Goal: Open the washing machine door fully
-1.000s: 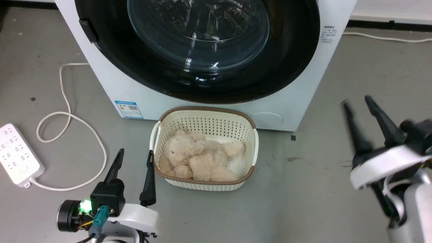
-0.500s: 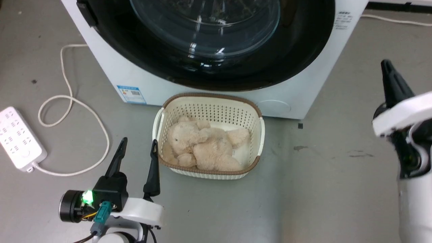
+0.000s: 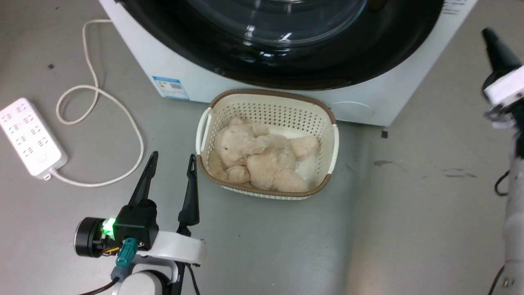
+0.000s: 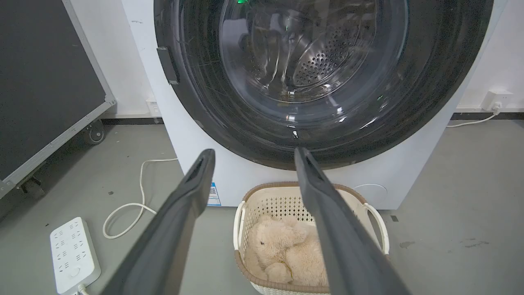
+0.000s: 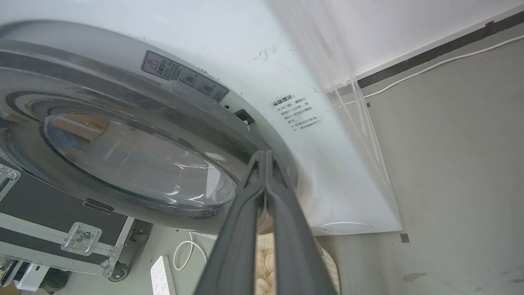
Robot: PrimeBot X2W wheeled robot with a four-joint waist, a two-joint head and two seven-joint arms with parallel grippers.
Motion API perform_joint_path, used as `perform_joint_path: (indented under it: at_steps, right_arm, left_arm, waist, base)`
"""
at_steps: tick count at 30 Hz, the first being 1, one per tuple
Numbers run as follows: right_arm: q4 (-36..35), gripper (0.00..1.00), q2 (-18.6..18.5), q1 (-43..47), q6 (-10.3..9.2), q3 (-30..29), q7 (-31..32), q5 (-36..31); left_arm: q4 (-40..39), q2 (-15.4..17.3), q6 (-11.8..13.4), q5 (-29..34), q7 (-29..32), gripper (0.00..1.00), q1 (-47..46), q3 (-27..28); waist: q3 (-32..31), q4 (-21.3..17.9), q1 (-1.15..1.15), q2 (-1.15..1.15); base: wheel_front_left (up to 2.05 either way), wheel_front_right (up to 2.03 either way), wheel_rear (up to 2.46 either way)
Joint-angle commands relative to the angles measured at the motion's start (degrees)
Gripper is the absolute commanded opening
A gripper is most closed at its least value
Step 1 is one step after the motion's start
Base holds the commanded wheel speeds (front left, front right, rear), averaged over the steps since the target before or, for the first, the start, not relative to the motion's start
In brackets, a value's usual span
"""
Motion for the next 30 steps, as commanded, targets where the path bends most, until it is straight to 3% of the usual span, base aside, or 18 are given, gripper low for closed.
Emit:
perform_joint_path:
  at_steps: [1,17,30]
  right_arm:
    - [1.73,0.00,-0.73,-2.99,-0.02,-1.19,1.30,1.56]
    - [16.01,0.00,-2.56,-19.31,-0.03,-8.18,14.03,5.91]
    - [26.37,0.00,-4.83,-31.54,-0.04,-13.72,20.77,7.13]
  left_arm:
    - [-0.49,0.12,0.46,-0.39,-0.77,1.00,-1.13,-0.39]
    - [-1.78,0.08,1.43,-0.56,-2.69,1.00,-2.88,-1.80]
    - [-2.67,0.05,2.11,-0.83,-4.25,1.00,-4.12,-3.07]
  waist:
    - [0.61,0.71,-0.01,0.00]
    - [4.72,2.96,-0.01,0.00]
    - [7.59,4.66,-0.01,0.00]
  base:
    - [0.00,0.00,0.00]
    - [0.00,0.00,0.00]
    - [0.00,0.00,0.00]
